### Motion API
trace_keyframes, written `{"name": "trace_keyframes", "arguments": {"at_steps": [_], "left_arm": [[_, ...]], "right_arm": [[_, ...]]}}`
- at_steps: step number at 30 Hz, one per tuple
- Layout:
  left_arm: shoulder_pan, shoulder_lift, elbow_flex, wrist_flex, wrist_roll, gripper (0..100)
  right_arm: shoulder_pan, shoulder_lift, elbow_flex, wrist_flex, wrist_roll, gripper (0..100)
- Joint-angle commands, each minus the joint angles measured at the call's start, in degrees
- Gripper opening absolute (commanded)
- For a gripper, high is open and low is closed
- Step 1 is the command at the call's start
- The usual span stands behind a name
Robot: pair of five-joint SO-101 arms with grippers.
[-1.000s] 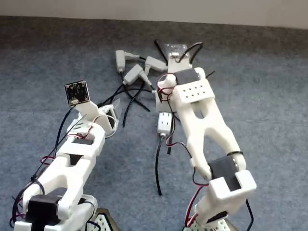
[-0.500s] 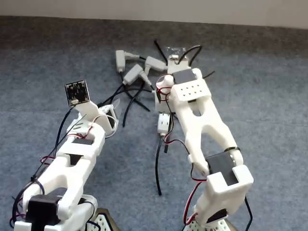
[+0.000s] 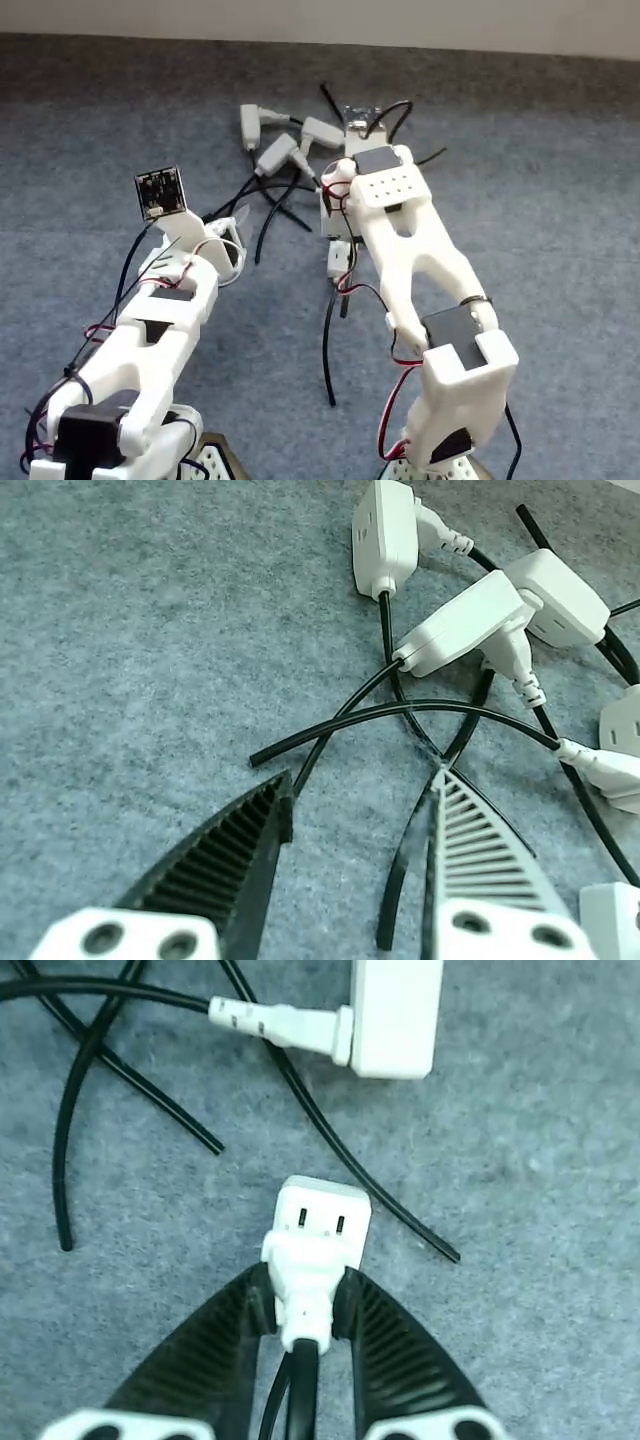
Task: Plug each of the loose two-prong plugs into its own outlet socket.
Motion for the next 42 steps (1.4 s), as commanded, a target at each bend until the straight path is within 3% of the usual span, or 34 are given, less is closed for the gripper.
{"name": "trace_keyframes", "arguments": {"at_steps": [1,19,34,42], "left_arm": [[1.10,-0.84,-1.63,-0.09,0.26,23],[1.10,-0.84,-1.63,-0.09,0.26,23],[1.10,-0.84,-1.63,-0.09,0.26,23],[1.10,-0.84,-1.63,-0.09,0.26,23]], "right_arm": [[1.89,-0.40,-1.71,0.84,-0.44,0.6],[2.33,0.22,-1.19,0.66,2.37,0.6],[1.10,9.10,-1.71,-0.04,2.20,0.7],[0.66,5.41,-2.07,0.13,0.97,17.0]]}}
